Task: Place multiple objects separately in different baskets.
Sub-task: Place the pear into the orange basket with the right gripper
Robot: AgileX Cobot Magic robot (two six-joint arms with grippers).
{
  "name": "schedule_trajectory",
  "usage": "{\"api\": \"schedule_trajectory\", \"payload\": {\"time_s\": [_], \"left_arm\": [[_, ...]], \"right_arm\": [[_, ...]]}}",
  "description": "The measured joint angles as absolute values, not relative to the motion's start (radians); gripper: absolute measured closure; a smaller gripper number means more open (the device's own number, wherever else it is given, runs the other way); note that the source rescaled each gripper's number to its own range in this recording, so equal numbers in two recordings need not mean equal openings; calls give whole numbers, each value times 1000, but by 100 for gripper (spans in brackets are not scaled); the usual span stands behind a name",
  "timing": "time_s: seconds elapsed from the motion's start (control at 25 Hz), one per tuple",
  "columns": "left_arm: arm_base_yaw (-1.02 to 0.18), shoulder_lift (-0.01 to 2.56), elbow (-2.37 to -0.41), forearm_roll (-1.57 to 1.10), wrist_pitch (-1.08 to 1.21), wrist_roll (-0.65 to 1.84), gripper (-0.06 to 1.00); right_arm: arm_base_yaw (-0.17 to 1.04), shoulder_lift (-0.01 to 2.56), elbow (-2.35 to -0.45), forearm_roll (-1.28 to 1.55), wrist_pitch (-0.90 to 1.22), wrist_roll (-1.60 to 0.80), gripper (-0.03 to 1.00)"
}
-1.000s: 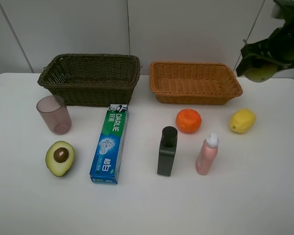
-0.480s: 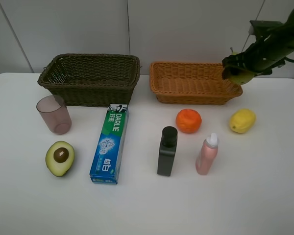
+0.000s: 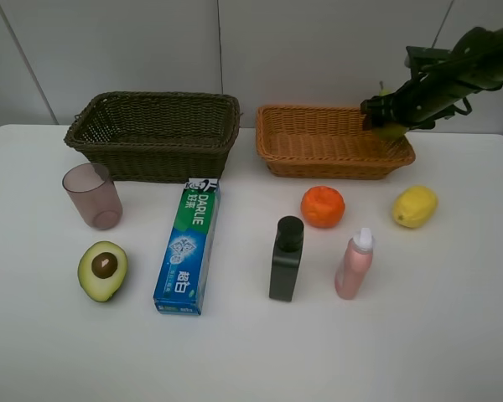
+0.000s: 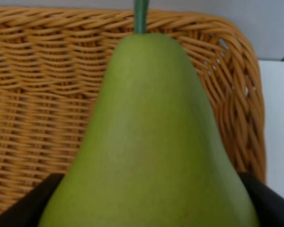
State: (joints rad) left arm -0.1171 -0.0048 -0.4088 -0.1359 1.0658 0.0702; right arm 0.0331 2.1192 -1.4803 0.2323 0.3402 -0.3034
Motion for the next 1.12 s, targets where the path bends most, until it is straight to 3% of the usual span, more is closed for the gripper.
{"api": "schedule_trajectory", "payload": {"time_s": [0.32,1.04,1.12], "left_arm": [[-117,-5,-409,-136,1066,70,-4],[-117,-5,-409,-136,1066,70,-4],[-117,-5,-409,-136,1066,70,-4]], "right_arm": [[114,2172,-1482,242,225,-303,39],[115,2172,-1483,242,205,-303,39],[115,2172,-1483,236,205,-303,34]]}}
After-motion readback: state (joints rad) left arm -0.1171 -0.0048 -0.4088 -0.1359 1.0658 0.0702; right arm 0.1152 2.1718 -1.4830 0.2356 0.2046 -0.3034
